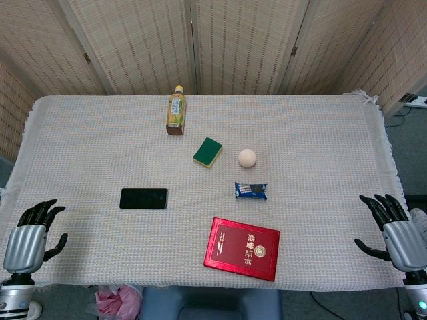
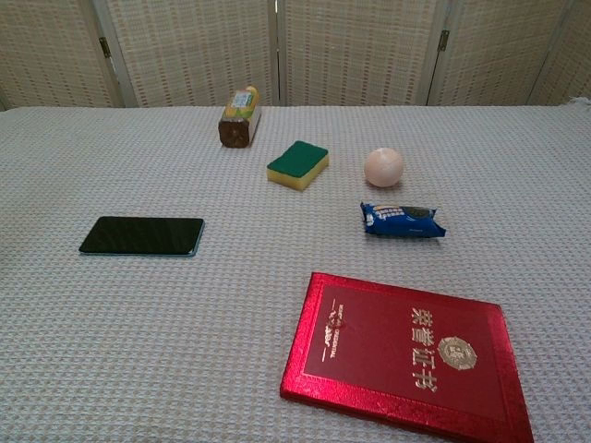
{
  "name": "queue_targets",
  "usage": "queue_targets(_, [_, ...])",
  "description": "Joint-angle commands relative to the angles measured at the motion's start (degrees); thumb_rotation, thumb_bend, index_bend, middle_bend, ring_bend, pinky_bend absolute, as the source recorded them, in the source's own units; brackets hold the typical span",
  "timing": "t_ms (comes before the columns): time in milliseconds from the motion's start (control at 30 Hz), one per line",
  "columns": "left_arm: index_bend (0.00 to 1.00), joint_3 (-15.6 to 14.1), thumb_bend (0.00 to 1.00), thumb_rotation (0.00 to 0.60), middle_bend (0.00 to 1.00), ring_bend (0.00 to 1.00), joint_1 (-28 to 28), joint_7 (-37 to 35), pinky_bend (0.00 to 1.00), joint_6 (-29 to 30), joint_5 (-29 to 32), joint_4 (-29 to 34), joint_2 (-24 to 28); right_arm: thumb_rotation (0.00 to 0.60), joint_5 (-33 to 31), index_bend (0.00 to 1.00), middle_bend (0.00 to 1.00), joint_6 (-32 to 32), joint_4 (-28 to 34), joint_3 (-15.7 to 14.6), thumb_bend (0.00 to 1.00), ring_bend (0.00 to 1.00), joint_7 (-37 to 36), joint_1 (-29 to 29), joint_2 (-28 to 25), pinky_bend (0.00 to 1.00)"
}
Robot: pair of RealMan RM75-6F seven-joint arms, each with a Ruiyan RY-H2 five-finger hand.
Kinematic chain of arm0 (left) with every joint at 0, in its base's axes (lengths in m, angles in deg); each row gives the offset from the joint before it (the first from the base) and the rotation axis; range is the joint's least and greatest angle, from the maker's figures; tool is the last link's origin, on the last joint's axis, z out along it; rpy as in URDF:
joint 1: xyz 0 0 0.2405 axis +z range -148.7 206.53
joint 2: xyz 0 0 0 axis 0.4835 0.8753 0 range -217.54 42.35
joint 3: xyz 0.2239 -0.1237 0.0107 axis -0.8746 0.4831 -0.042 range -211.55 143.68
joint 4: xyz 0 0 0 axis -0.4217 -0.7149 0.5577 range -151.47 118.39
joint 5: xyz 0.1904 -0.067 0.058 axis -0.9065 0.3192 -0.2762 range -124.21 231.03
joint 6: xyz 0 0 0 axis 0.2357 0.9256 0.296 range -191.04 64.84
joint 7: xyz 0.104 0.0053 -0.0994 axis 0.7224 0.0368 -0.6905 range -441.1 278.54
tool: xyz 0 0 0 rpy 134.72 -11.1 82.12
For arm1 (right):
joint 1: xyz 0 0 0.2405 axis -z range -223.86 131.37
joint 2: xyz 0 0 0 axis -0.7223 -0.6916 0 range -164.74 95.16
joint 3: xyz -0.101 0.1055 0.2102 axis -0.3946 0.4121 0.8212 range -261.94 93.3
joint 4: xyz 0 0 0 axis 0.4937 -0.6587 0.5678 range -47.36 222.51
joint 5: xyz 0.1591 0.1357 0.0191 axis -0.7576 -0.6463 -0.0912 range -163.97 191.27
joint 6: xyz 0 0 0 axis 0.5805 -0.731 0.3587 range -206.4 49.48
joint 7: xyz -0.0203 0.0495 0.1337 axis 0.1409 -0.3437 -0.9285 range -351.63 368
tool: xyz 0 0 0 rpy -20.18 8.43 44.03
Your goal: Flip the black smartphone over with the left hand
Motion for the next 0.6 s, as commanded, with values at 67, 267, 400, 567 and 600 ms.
queue_targets(67, [0.27, 0.14, 0.36, 0.6, 0.19, 0.16, -0.09, -0.12, 0.2, -0.16, 0.26, -0.2, -0.07, 0.6, 0.23, 0.11, 0.18, -0.19, 0.05, 0.0, 0.11, 0.11, 0.2, -0.01, -0.03, 0.09])
queue_targets(267, [0.27, 0.57, 0.36, 0.6, 0.19, 0.16, -1.36, -0.76, 0.2, -1.03, -0.95, -1.43, -0.34, 0.6, 0.55, 0.11, 0.18, -1.23, 0.26, 0.04, 0.11, 0.11, 0.52, 0.38, -0.18, 0.08])
queue_targets(400, [0.26, 0.93, 0.34, 0.6, 0.19, 0.16, -3.34, -1.26, 0.2, -3.04, -2.35, -1.43, -0.21, 0.6, 0.76, 0.11, 0.18, -1.84, 0.23, 0.14, 0.11, 0.11, 0.41, 0.53, -0.19, 0.09])
queue_targets(567, [0.25, 1.66, 0.21, 0.6, 0.19, 0.15, -7.24, 0.27, 0.2, -7.44, -3.98, -0.09, 0.06, 0.6, 1.41, 0.11, 0.18, -2.28, 0.49, 0.22, 0.11, 0.11, 0.67, 0.39, -0.53, 0.08])
queue_targets(600, [0.25, 1.96, 0.21, 0.6, 0.19, 0.15, -8.14, 0.73, 0.2, -8.41, -4.07, 0.02, -0.14, 0.6, 1.51, 0.11, 0.18, -2.29, 0.56, 0.22, 0.11, 0.11, 0.74, 0.35, -0.62, 0.09])
